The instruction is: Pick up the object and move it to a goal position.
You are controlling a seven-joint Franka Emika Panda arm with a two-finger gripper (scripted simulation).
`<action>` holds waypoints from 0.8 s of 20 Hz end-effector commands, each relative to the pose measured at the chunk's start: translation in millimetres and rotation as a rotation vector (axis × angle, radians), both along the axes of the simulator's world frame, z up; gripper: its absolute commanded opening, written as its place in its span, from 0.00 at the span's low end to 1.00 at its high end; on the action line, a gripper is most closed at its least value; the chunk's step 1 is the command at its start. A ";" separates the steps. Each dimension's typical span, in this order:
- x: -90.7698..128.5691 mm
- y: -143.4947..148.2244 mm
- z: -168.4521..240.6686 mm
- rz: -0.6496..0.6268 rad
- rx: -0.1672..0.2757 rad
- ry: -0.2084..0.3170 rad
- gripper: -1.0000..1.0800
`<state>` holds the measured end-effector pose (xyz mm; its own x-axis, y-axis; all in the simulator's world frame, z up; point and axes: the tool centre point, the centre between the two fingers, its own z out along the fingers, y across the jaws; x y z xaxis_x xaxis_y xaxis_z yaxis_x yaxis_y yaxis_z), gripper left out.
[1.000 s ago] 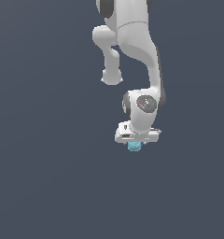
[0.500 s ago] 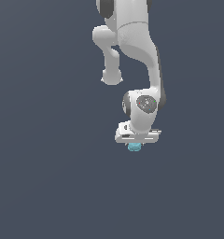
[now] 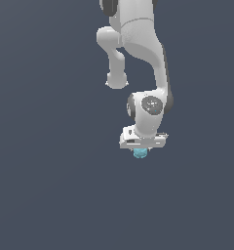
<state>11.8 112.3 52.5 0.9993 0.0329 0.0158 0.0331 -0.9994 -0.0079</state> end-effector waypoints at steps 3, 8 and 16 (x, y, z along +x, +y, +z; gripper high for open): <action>4.3 -6.9 18.9 0.039 0.011 -0.023 0.00; 10.3 -17.7 48.6 0.103 0.029 -0.060 0.00; 21.0 -38.9 106.2 0.226 0.064 -0.129 0.00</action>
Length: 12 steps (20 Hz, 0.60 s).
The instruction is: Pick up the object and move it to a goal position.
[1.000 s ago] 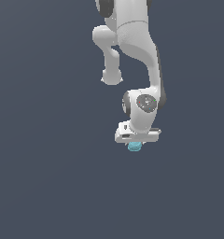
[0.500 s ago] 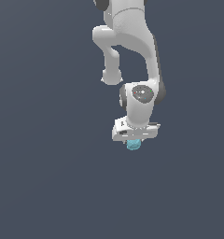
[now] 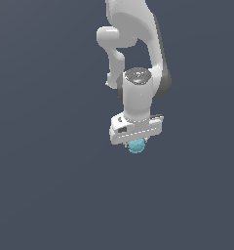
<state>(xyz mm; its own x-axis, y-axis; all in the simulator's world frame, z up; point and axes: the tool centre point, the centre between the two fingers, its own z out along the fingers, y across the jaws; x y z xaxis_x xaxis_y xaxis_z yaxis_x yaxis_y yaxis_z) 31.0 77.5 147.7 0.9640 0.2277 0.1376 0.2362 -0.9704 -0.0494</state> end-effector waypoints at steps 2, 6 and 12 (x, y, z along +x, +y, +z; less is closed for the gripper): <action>4.2 -9.2 24.8 0.054 0.015 -0.030 0.00; 8.6 -19.3 51.5 0.111 0.032 -0.063 0.00; 14.6 -34.2 90.4 0.195 0.058 -0.109 0.00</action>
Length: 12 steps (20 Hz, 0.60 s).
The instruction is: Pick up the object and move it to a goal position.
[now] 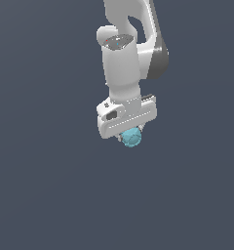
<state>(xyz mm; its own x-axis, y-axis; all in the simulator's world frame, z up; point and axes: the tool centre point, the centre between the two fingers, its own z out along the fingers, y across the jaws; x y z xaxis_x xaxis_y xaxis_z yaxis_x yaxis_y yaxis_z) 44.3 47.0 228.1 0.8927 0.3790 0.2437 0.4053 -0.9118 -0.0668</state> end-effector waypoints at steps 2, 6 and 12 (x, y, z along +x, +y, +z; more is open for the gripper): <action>3.3 -8.7 22.9 0.050 0.015 -0.028 0.00; 7.0 -19.0 48.8 0.106 0.033 -0.059 0.00; 12.3 -35.4 88.9 0.194 0.061 -0.107 0.00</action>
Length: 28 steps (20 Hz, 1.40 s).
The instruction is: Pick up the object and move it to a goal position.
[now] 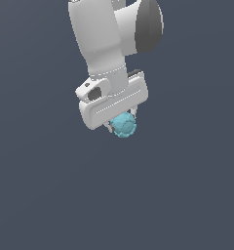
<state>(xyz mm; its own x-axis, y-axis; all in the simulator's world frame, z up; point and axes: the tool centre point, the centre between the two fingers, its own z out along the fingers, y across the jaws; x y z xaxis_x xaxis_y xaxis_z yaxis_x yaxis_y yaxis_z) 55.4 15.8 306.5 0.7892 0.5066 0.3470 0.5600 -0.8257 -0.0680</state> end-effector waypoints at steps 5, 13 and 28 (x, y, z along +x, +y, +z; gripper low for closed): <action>5.7 -19.5 46.3 0.101 0.032 -0.056 0.00; 13.3 -48.7 109.2 0.239 0.077 -0.131 0.00; 24.3 -89.4 186.9 0.411 0.134 -0.219 0.00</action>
